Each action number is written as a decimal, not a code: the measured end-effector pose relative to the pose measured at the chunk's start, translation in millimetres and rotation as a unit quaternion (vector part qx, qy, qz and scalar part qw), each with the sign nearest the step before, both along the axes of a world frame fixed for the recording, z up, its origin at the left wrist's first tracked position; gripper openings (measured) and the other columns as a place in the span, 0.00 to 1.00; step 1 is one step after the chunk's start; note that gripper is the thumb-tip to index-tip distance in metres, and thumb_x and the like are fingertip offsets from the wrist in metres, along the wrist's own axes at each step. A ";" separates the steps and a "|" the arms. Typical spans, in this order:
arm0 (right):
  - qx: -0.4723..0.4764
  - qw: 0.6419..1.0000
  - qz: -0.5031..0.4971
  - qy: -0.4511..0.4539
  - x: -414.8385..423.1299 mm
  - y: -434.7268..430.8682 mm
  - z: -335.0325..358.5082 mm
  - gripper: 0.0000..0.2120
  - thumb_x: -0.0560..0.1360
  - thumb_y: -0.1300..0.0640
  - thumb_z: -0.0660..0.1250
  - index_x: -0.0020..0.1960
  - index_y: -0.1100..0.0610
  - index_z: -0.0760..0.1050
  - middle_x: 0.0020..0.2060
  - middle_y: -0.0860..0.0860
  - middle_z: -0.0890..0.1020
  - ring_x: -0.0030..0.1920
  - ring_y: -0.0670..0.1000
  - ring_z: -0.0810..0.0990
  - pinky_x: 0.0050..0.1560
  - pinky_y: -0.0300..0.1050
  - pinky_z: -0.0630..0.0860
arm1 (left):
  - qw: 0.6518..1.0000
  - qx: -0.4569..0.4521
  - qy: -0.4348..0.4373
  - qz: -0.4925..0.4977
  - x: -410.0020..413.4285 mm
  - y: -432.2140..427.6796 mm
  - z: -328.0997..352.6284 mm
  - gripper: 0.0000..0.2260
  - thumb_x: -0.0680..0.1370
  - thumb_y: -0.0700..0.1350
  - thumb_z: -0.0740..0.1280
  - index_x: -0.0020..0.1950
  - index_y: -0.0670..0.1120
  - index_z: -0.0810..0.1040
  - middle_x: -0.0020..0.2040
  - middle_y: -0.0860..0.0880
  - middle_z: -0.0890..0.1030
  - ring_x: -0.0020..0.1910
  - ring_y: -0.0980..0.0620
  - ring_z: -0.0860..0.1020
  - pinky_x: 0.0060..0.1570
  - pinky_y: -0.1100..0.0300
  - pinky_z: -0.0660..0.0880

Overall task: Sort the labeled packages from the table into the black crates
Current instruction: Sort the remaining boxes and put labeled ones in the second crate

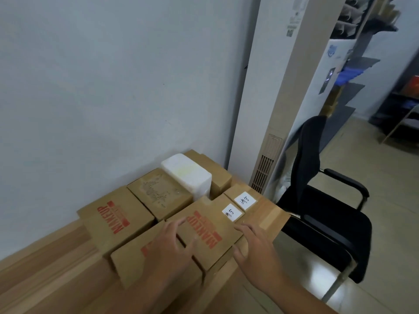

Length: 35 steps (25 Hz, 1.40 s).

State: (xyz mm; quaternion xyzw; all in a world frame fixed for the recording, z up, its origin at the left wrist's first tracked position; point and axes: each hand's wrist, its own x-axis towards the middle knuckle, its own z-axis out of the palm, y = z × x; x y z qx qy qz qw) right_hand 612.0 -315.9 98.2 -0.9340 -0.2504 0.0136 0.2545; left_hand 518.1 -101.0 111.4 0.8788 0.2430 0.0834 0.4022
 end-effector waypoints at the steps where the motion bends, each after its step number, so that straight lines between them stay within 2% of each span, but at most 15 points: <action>1: 0.007 1.000 0.012 0.001 22.7 -9.3 -5.9 0.24 0.76 0.48 0.68 0.71 0.45 0.71 0.65 0.37 0.70 0.64 0.39 0.69 0.66 0.38 0.69 | 1.000 0.010 -0.004 0.014 18.1 -11.6 -2.1 0.24 0.78 0.63 0.67 0.73 0.64 0.66 0.62 0.68 0.68 0.62 0.64 0.70 0.65 0.55 0.75; 4: 0.032 0.998 0.039 0.031 85.7 -38.8 -16.3 0.23 0.75 0.48 0.69 0.69 0.44 0.72 0.63 0.36 0.70 0.61 0.37 0.68 0.63 0.38 0.71 | 0.997 0.020 0.008 0.067 66.1 -46.6 -3.9 0.25 0.78 0.62 0.67 0.74 0.60 0.68 0.61 0.68 0.69 0.60 0.65 0.71 0.60 0.62 0.70; 9: 0.023 0.996 0.082 0.039 163.4 -62.3 -17.8 0.22 0.76 0.47 0.68 0.69 0.45 0.71 0.63 0.38 0.71 0.64 0.41 0.70 0.66 0.42 0.73 | 0.994 0.037 0.034 0.097 111.0 -75.6 -2.1 0.26 0.79 0.65 0.65 0.76 0.62 0.66 0.70 0.63 0.69 0.69 0.59 0.70 0.70 0.52 0.72; 14: -0.006 0.992 0.105 0.068 203.1 -51.1 -19.9 0.23 0.78 0.47 0.67 0.72 0.45 0.69 0.68 0.40 0.70 0.68 0.43 0.70 0.68 0.44 0.72 | 0.992 0.045 0.016 0.114 138.0 -67.1 -14.0 0.25 0.79 0.64 0.65 0.75 0.62 0.66 0.70 0.64 0.70 0.69 0.60 0.70 0.69 0.55 0.71; 18: -0.036 0.989 0.120 0.081 234.1 -43.9 -25.6 0.24 0.77 0.47 0.68 0.71 0.44 0.69 0.65 0.40 0.71 0.65 0.42 0.71 0.66 0.41 0.73 | 0.989 0.046 0.040 0.136 163.4 -66.5 -34.3 0.26 0.79 0.64 0.65 0.75 0.63 0.65 0.74 0.64 0.67 0.74 0.58 0.66 0.75 0.52 0.66; 21: -0.054 0.986 0.131 0.088 254.4 -36.1 -32.0 0.25 0.75 0.46 0.70 0.71 0.46 0.70 0.62 0.40 0.72 0.62 0.43 0.72 0.61 0.38 0.73 | 0.984 0.064 0.051 0.156 176.2 -77.4 -46.5 0.27 0.78 0.66 0.64 0.75 0.63 0.65 0.75 0.64 0.67 0.74 0.60 0.64 0.72 0.58 0.57; 23: -0.068 0.982 0.151 0.086 271.1 -22.6 -38.2 0.26 0.74 0.43 0.70 0.69 0.46 0.69 0.60 0.42 0.71 0.61 0.44 0.72 0.59 0.38 0.72 | 0.983 0.082 0.060 0.156 190.5 -80.6 -54.5 0.27 0.78 0.66 0.63 0.76 0.64 0.64 0.74 0.64 0.66 0.73 0.61 0.64 0.68 0.62 0.57; 25: -0.110 0.976 0.172 0.072 288.4 -8.1 -45.0 0.26 0.75 0.39 0.67 0.70 0.45 0.66 0.62 0.43 0.71 0.64 0.46 0.71 0.61 0.39 0.70 | 0.979 0.106 0.081 0.152 208.0 -86.6 -60.4 0.27 0.77 0.67 0.61 0.75 0.63 0.64 0.74 0.63 0.66 0.72 0.61 0.64 0.68 0.63 0.58; 29: -0.187 0.953 0.224 0.077 313.4 15.0 -70.6 0.36 0.76 0.33 0.61 0.79 0.45 0.55 0.75 0.48 0.62 0.73 0.50 0.64 0.72 0.47 0.65 | 0.971 0.164 0.106 0.135 245.8 -100.0 -70.1 0.27 0.77 0.64 0.57 0.75 0.58 0.68 0.71 0.60 0.70 0.71 0.59 0.66 0.74 0.62 0.59; 32: -0.215 0.941 0.240 0.102 320.3 29.0 -90.4 0.42 0.76 0.31 0.60 0.82 0.46 0.46 0.81 0.54 0.51 0.78 0.57 0.57 0.74 0.52 0.63 | 0.972 0.161 0.120 0.123 264.7 -106.7 -82.5 0.26 0.78 0.62 0.57 0.74 0.54 0.71 0.69 0.58 0.72 0.70 0.57 0.68 0.75 0.60 0.61; 35: -0.238 0.932 0.260 0.078 317.7 35.7 -104.2 0.42 0.77 0.29 0.56 0.83 0.44 0.43 0.82 0.56 0.45 0.79 0.61 0.54 0.73 0.56 0.64 | 0.970 0.136 0.127 0.155 263.4 -110.3 -91.2 0.27 0.78 0.63 0.55 0.74 0.55 0.71 0.69 0.59 0.71 0.70 0.58 0.66 0.73 0.64 0.59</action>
